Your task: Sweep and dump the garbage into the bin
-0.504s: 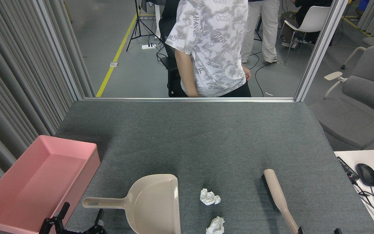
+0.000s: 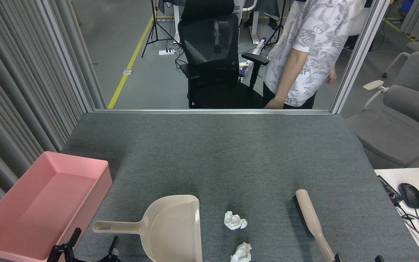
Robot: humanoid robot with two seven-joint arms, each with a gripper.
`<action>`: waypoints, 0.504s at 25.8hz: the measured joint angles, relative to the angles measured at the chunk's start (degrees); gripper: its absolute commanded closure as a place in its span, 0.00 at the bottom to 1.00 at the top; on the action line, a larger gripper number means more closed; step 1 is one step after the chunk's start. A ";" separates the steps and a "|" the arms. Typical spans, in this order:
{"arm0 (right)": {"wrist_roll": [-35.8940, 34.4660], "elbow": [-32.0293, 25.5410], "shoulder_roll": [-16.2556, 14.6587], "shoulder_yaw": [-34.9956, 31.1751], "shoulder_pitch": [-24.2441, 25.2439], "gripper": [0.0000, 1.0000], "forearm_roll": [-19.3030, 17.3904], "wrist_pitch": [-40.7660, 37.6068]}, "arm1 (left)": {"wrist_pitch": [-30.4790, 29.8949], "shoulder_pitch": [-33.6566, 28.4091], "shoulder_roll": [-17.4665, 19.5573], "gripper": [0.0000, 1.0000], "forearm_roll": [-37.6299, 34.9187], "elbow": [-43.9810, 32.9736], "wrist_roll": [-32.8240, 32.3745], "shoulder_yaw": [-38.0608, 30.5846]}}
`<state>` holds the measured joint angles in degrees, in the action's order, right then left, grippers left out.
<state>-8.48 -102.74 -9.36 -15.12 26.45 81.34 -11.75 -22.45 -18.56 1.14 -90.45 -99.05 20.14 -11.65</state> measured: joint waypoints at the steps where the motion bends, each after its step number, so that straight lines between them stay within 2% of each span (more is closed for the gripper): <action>1: -0.03 0.00 -0.01 0.00 0.00 0.01 -0.01 0.00 | -0.27 0.00 0.00 0.00 0.22 0.00 0.01 0.06; 4: -0.04 0.00 -0.03 0.00 0.01 0.01 0.00 -0.02 | -1.16 0.00 0.00 0.00 3.86 0.03 0.01 1.05; 9: -0.05 -0.01 -0.08 0.00 0.01 0.01 0.03 -0.02 | -1.45 -0.19 0.08 0.00 15.02 0.52 -0.41 2.95; 13: -0.05 -0.01 -0.13 0.00 0.01 0.01 0.05 -0.02 | -1.05 -0.24 0.11 0.00 18.81 1.47 -1.53 3.46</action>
<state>-8.53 -102.75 -9.49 -15.12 26.46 81.38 -11.77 -23.50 -18.80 1.25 -71.64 -97.58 18.61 -8.19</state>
